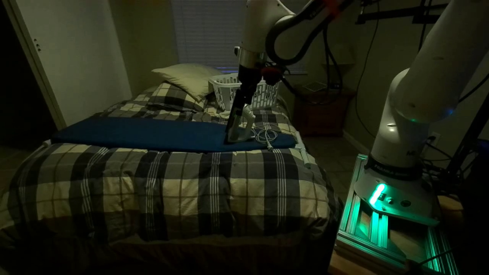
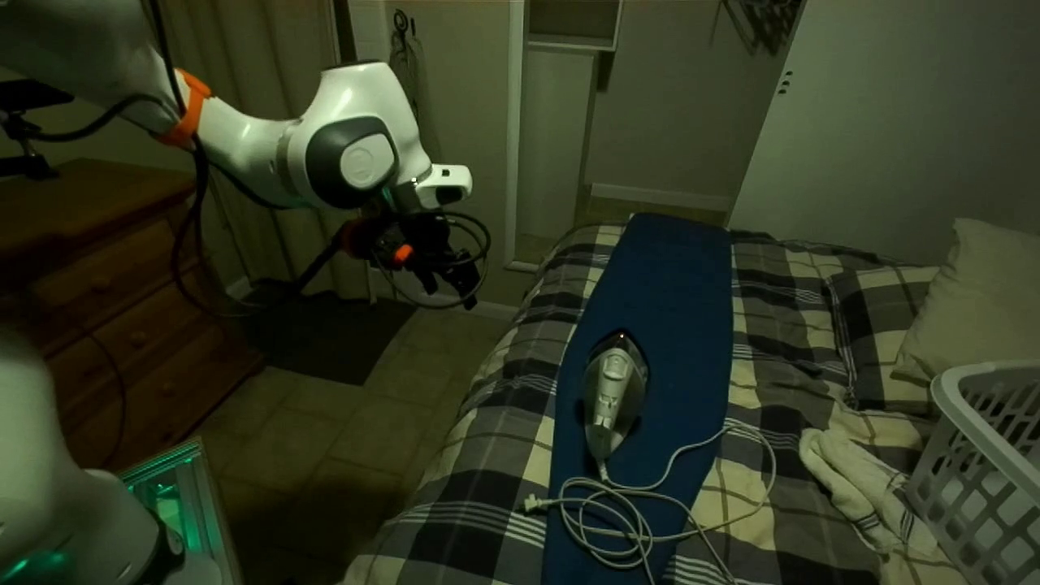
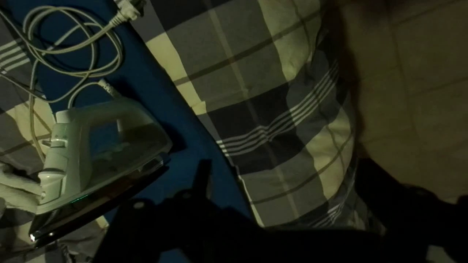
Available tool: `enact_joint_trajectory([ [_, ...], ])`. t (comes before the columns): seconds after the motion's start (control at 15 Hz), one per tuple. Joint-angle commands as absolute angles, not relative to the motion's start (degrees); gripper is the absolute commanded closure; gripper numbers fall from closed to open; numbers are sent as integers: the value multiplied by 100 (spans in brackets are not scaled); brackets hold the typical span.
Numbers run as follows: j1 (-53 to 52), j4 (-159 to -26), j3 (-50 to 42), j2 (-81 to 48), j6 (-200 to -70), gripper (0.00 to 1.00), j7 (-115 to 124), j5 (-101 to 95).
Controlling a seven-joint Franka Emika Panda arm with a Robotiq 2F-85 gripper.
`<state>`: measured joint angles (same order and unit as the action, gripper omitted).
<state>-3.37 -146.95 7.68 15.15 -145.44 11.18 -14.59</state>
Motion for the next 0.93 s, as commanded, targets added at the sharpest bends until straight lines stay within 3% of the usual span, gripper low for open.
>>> enact_joint_trajectory([
  [0.0, 118, -15412, 721, 1664, -15992, 0, 1743, -1709],
  [0.27, 1336, -15752, 988, 1525, -17422, 0, 2765, -2705],
  [0.33, 762, -15571, 779, 1499, -16894, 0, 2204, -2153],
  [0.87, 804, -15605, 784, 1473, -16989, 0, 2231, -2246],
])
